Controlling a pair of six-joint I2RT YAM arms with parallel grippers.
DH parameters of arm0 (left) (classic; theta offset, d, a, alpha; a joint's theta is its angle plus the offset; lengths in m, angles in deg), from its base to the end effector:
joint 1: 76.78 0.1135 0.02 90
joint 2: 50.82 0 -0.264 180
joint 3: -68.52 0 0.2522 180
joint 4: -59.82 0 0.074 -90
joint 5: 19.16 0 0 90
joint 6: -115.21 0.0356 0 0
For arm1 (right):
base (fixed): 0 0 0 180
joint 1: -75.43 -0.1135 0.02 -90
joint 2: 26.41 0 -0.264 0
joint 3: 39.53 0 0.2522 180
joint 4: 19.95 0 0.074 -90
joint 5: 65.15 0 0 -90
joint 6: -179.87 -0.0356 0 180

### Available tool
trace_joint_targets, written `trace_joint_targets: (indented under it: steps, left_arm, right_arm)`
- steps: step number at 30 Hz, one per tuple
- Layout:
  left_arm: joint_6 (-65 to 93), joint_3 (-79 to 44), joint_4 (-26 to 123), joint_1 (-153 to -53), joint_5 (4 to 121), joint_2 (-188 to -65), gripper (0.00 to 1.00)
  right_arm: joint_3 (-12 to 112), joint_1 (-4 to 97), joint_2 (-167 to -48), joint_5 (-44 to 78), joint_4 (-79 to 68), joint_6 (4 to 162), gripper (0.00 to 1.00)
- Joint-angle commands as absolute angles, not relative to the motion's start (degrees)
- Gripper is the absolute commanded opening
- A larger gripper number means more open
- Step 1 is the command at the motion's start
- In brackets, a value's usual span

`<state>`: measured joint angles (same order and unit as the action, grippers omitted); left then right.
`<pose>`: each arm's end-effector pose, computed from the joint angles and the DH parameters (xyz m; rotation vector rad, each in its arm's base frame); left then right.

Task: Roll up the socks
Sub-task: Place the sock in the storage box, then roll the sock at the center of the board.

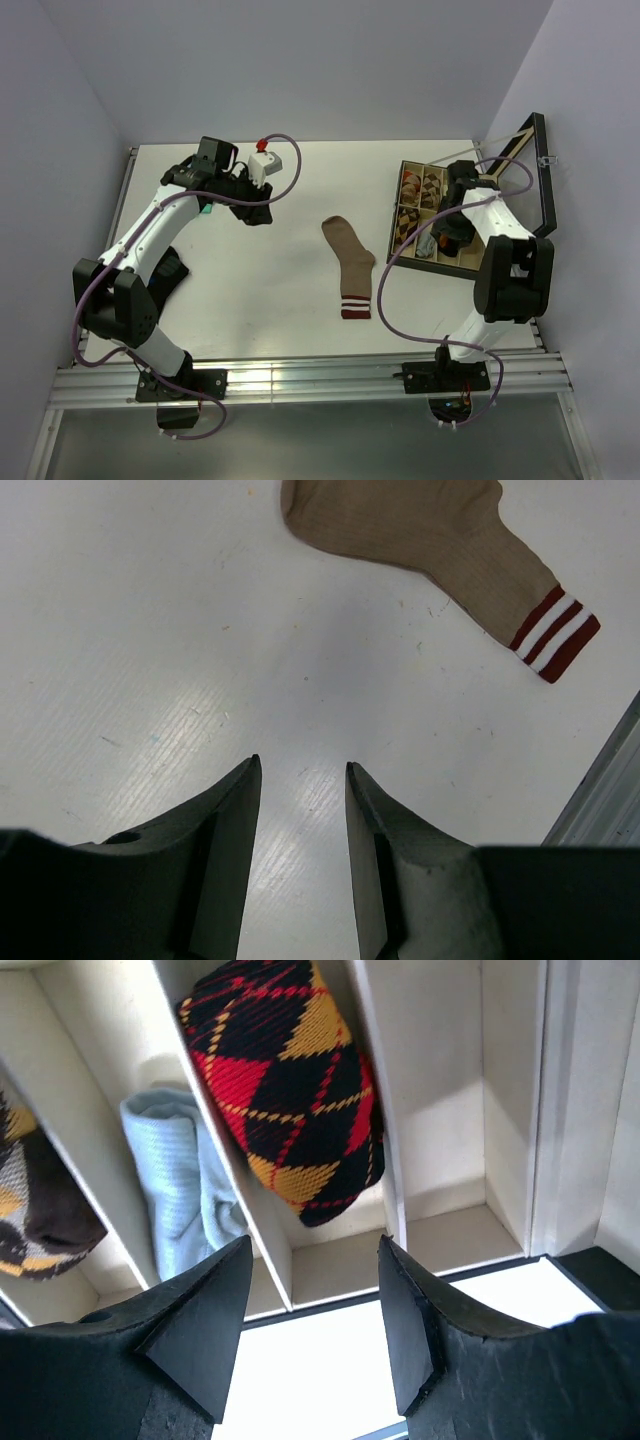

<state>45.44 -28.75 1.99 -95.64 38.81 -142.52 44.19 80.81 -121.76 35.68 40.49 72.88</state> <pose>0.3181 -0.1286 0.3195 1.0238 2.1808 -0.6784 0.3231 -0.0371 0.2218 0.5850 2.7423 -0.2197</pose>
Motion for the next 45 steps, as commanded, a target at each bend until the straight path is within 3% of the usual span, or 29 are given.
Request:
trace_joint_targets:
  steps: [1, 10, 15, 19, 28, 45]
  left_arm:
    - [45.6, -30.41, 1.77, -95.94, 38.93, -142.14, 0.44]
    - [45.33, -28.48, 3.87, -95.94, 39.55, -139.33, 0.45]
    - [47.09, -19.09, 14.29, -97.96, 41.8, -132.66, 0.49]
    - [47.71, -6.8, 26.35, -108.23, 57.07, -126.68, 0.54]
    - [46.66, 4.29, 39.7, -132.12, 68.18, -126.14, 0.56]
    - [48.68, 12.13, 56.78, -147.18, 73.21, -134.22, 0.53]
  right_arm:
    - [44.54, 79.91, -118.69, 36.27, 41.71, 72.65, 0.61]
    - [45.25, 77.19, -107.99, 35.14, 39.87, 71.33, 0.6]
    - [42.09, 70.69, -103.67, 34.88, 36.09, 68.78, 0.6]
    - [40.59, 67.61, -101.47, 35.22, 33.89, 66.32, 0.59]
    - [39.36, 65.85, -93.83, 33.12, 30.99, 61.49, 0.59]
    - [32.33, 63.65, -85.38, 30.3, 29.76, 60.43, 0.59]
